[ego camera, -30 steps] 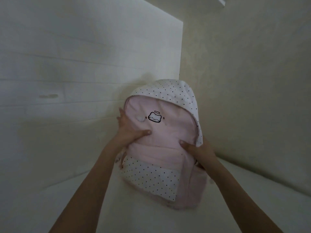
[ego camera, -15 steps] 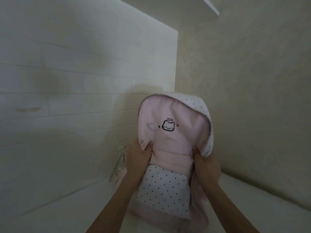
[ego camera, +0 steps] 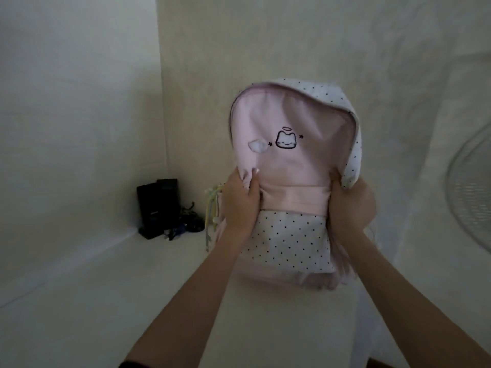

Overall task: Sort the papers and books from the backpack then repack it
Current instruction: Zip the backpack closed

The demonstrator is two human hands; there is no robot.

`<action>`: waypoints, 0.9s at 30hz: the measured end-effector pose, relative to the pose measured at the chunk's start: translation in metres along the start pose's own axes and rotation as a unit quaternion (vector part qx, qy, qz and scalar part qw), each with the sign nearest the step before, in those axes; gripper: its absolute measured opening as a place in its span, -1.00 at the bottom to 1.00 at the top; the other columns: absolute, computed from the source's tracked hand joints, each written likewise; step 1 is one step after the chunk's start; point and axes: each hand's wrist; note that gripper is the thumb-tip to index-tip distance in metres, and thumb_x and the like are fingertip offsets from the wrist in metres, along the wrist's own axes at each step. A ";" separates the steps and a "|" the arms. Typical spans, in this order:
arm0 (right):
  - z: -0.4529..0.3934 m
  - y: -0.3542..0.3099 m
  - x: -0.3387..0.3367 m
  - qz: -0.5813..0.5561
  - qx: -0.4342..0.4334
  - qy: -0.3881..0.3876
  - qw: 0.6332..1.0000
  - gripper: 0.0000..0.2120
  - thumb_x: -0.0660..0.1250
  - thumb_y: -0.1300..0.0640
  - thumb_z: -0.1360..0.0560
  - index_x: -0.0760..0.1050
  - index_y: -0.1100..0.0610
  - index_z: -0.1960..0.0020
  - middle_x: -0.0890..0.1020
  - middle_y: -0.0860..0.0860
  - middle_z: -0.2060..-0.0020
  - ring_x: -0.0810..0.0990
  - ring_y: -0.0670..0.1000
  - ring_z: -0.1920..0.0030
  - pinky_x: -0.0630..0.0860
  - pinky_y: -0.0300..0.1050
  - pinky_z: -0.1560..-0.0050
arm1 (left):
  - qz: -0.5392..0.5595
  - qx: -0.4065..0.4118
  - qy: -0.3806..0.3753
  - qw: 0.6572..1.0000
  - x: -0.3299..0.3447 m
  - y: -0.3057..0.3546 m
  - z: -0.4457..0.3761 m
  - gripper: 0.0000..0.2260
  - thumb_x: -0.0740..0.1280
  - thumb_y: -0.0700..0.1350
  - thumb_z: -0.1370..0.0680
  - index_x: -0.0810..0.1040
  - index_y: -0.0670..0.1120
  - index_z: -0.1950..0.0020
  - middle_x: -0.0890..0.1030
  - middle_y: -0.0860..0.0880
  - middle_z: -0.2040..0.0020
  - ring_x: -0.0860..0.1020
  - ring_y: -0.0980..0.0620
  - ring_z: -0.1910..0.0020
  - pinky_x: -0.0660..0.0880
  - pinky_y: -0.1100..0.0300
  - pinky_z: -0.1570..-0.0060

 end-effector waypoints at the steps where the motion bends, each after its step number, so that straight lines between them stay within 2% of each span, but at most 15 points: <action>1: -0.009 0.020 -0.001 0.037 -0.014 -0.018 0.999 -0.61 0.19 -0.17 -0.54 0.52 0.17 -0.01 0.58 0.13 0.25 0.58 0.20 0.18 0.47 -0.01 0.15 | -0.024 -0.011 -0.051 0.998 0.019 -0.011 0.007 -0.75 0.24 0.03 -0.58 0.39 -0.09 0.21 0.43 0.10 0.33 0.44 0.12 0.34 0.30 0.29 0.34; 3: -0.024 0.060 -0.002 0.113 -0.024 -0.098 0.988 -0.60 0.16 -0.14 -0.56 0.41 0.14 -0.22 0.61 0.18 0.14 0.60 0.24 0.10 0.50 0.07 0.05 | -0.118 -0.036 -0.195 0.973 0.053 -0.038 0.024 -0.67 0.15 0.16 -0.56 0.40 -0.11 0.06 0.52 -0.02 0.19 0.52 -0.04 0.20 0.43 0.13 0.16; 4: -0.030 0.077 -0.003 0.122 -0.002 -0.139 0.983 -0.56 0.18 -0.14 -0.55 0.30 0.14 -0.28 0.59 0.20 0.03 0.58 0.25 0.03 0.48 0.13 -0.03 | -0.171 -0.040 -0.243 0.954 0.064 -0.046 0.033 -0.60 0.08 0.22 -0.55 0.39 -0.11 -0.03 0.55 -0.08 0.09 0.55 -0.12 0.12 0.48 0.03 0.09; 5: -0.033 0.091 -0.005 0.110 0.027 -0.157 0.981 -0.48 0.23 -0.15 -0.53 0.22 0.16 -0.32 0.54 0.21 -0.11 0.55 0.27 -0.07 0.45 0.19 -0.10 | -0.220 -0.047 -0.255 0.940 0.072 -0.050 0.041 -0.53 0.00 0.24 -0.54 0.39 -0.13 -0.10 0.56 -0.14 0.01 0.56 -0.18 0.05 0.50 -0.06 0.03; 6: -0.036 0.099 -0.006 0.100 0.037 -0.143 0.984 -0.38 0.27 -0.16 -0.50 0.17 0.19 -0.37 0.45 0.22 -0.25 0.50 0.29 -0.17 0.41 0.23 -0.17 | -0.265 -0.043 -0.212 0.940 0.076 -0.050 0.049 -0.48 -0.05 0.21 -0.53 0.39 -0.16 -0.17 0.55 -0.19 -0.08 0.55 -0.22 -0.03 0.48 -0.11 -0.03; 7: -0.035 0.102 -0.008 0.099 0.013 -0.102 0.990 -0.31 0.30 -0.16 -0.48 0.15 0.21 -0.41 0.34 0.21 -0.36 0.43 0.28 -0.28 0.35 0.24 -0.25 | -0.299 -0.022 -0.147 0.943 0.079 -0.048 0.059 -0.48 -0.05 0.14 -0.55 0.39 -0.20 -0.25 0.52 -0.24 -0.19 0.52 -0.25 -0.15 0.45 -0.14 -0.13; 9: -0.021 0.096 -0.015 0.112 -0.122 0.010 0.986 -0.33 0.23 -0.16 -0.49 0.16 0.20 -0.45 0.24 0.16 -0.46 0.27 0.18 -0.44 0.14 0.17 -0.41 | -0.288 0.072 -0.044 0.954 0.074 -0.028 0.083 -0.51 0.01 0.04 -0.59 0.33 -0.25 -0.38 0.39 -0.26 -0.37 0.36 -0.22 -0.37 0.26 -0.20 -0.34; 10: -0.010 0.093 -0.017 0.116 -0.215 0.036 0.969 -0.36 0.17 -0.14 -0.50 0.17 0.17 -0.46 0.24 0.12 -0.48 0.21 0.11 -0.48 0.03 0.14 -0.45 | -0.256 0.137 -0.049 0.956 0.072 -0.022 0.098 -0.49 0.01 0.04 -0.60 0.28 -0.25 -0.43 0.32 -0.25 -0.43 0.28 -0.18 -0.43 0.16 -0.21 -0.40; 12: 0.009 0.098 -0.009 0.150 -0.379 -0.018 0.913 -0.42 0.08 -0.10 -0.53 0.15 0.08 -0.50 0.20 0.03 -0.50 0.13 0.02 -0.51 -0.01 0.17 -0.47 | -0.232 0.258 -0.117 0.931 0.074 -0.021 0.125 -0.46 -0.05 0.08 -0.60 0.25 -0.23 -0.45 0.26 -0.21 -0.47 0.20 -0.12 -0.48 0.08 -0.27 -0.41; 13: 0.012 0.103 0.000 0.173 -0.417 -0.069 0.889 -0.45 0.04 -0.08 -0.56 0.11 0.01 -0.52 0.14 -0.03 -0.52 0.08 -0.01 -0.52 0.06 0.21 -0.46 | -0.255 0.289 -0.152 0.910 0.082 -0.029 0.130 -0.47 -0.07 0.07 -0.60 0.28 -0.22 -0.44 0.24 -0.19 -0.48 0.19 -0.10 -0.49 0.11 -0.31 -0.39; 15: 0.010 0.114 0.020 0.219 -0.419 -0.124 0.872 -0.49 -0.01 -0.05 -0.59 0.04 -0.07 -0.53 0.04 -0.08 -0.53 0.03 -0.01 -0.53 0.17 0.23 -0.42 | -0.329 0.273 -0.193 0.883 0.097 -0.045 0.126 -0.48 -0.09 0.04 -0.61 0.30 -0.21 -0.44 0.20 -0.16 -0.49 0.17 -0.08 -0.50 0.17 -0.31 -0.36; 18: 0.006 0.114 0.038 0.253 -0.401 -0.115 0.873 -0.50 0.02 -0.02 -0.59 0.11 -0.06 -0.53 0.07 -0.05 -0.53 0.07 0.04 -0.52 0.11 0.17 -0.46 | -0.348 0.211 -0.225 0.885 0.107 -0.059 0.113 -0.48 -0.06 0.03 -0.59 0.23 -0.22 -0.47 0.25 -0.17 -0.49 0.15 -0.09 -0.50 0.24 -0.24 -0.35; 20: 0.008 0.111 0.044 0.267 -0.405 -0.103 0.868 -0.50 0.01 -0.02 -0.60 0.09 -0.05 -0.53 0.06 -0.04 -0.54 0.06 0.05 -0.53 0.05 0.16 -0.48 | -0.362 0.211 -0.231 0.878 0.109 -0.064 0.110 -0.44 0.02 0.05 -0.55 0.20 -0.22 -0.49 0.23 -0.17 -0.50 0.11 -0.09 -0.51 0.25 -0.21 -0.36; 24: 0.008 0.109 0.042 0.291 -0.402 -0.145 0.856 -0.47 -0.02 -0.02 -0.59 0.02 -0.01 -0.54 0.04 0.00 -0.55 0.05 0.08 -0.53 0.05 0.19 -0.49 | -0.366 0.203 -0.253 0.872 0.100 -0.059 0.108 -0.40 0.03 0.07 -0.53 0.14 -0.20 -0.51 0.18 -0.15 -0.52 0.06 -0.07 -0.52 0.24 -0.19 -0.37; 27: 0.015 0.093 0.030 0.278 -0.378 -0.156 0.869 -0.46 0.00 0.01 -0.59 0.01 0.05 -0.55 0.07 0.01 -0.54 0.07 0.06 -0.53 0.08 0.19 -0.48 | -0.368 0.220 -0.255 0.866 0.086 -0.050 0.103 -0.42 0.03 0.09 -0.54 0.18 -0.18 -0.48 0.24 -0.15 -0.50 0.10 -0.04 -0.50 0.26 -0.22 -0.36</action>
Point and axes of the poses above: each hand's wrist, its own z-axis away from the middle knuckle, its own x-axis out of the palm, y = z × x
